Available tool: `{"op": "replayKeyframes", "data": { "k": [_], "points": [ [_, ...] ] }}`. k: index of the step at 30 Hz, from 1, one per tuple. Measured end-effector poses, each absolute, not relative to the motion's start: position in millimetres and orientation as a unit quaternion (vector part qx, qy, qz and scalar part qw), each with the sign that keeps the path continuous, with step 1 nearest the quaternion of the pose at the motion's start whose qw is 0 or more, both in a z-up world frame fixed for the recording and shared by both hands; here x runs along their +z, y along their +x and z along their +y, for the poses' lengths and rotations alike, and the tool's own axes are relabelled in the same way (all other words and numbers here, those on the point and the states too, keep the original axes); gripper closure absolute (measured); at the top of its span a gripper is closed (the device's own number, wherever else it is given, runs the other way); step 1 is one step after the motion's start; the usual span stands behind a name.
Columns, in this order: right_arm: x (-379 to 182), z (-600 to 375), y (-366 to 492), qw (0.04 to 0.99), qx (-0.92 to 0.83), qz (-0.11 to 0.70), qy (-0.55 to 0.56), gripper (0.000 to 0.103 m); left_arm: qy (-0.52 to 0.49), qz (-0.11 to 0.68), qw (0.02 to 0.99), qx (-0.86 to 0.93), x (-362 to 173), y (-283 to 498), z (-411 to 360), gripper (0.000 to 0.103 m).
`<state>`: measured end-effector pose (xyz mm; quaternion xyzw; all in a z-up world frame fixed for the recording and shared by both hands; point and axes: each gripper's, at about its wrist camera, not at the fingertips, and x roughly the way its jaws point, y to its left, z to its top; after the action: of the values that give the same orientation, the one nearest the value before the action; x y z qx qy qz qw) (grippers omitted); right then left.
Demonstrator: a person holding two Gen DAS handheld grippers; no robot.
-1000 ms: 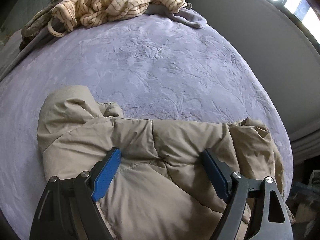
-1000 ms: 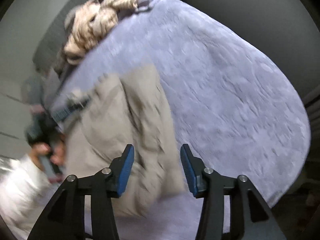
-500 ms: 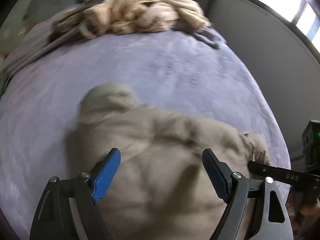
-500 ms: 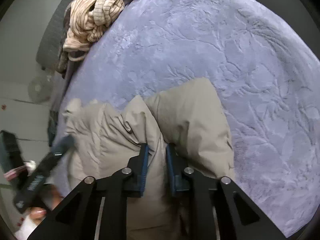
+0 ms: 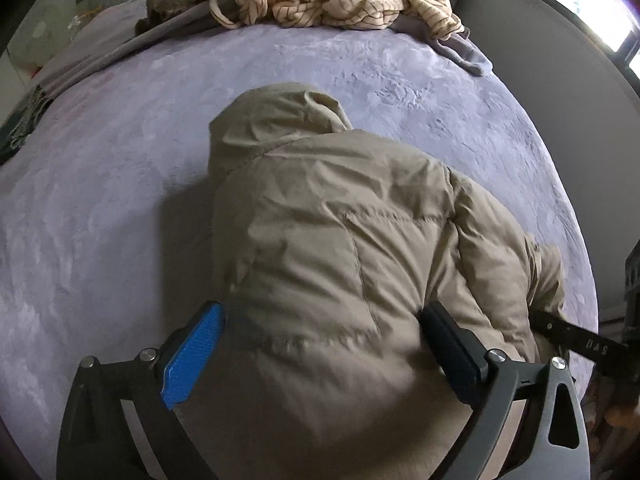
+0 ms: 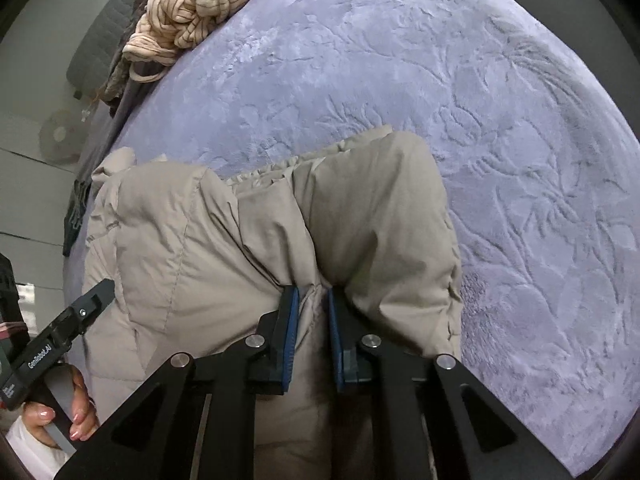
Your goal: Fold large clothes
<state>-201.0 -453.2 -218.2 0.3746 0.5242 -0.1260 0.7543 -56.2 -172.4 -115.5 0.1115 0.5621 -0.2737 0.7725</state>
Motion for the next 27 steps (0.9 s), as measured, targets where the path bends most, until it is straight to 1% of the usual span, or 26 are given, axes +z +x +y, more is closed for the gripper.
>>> {"op": "replayKeyframes", "data": {
  "k": [3, 8, 15, 18, 22, 27],
  "points": [
    [-203, -447, -208, 0.759, -0.118, 0.528, 0.363, 0.085, 0.110, 0.566, 0.771, -0.272, -103, -71, -159, 0.004],
    [-177, -435, -230, 0.768, -0.105, 0.523, 0.353, 0.085, 0.110, 0.578, 0.766, -0.260, -96, -97, -139, 0.004],
    [-145, -409, -266, 0.788, -0.087, 0.521, 0.316, 0.084, 0.094, 0.601, 0.756, -0.242, -101, -122, -117, 0.004],
    [-152, -400, -273, 0.779, -0.082, 0.537, 0.313, 0.084, 0.094, 0.606, 0.751, -0.247, -103, -127, -113, 0.004],
    [-180, -387, -272, 0.752, -0.086, 0.575, 0.310, 0.084, 0.101, 0.605, 0.745, -0.262, -104, -129, -111, 0.004],
    [-176, -383, -270, 0.750, -0.112, 0.575, 0.309, 0.082, 0.098, 0.608, 0.738, -0.276, -103, -127, -107, 0.004]
  ]
}}
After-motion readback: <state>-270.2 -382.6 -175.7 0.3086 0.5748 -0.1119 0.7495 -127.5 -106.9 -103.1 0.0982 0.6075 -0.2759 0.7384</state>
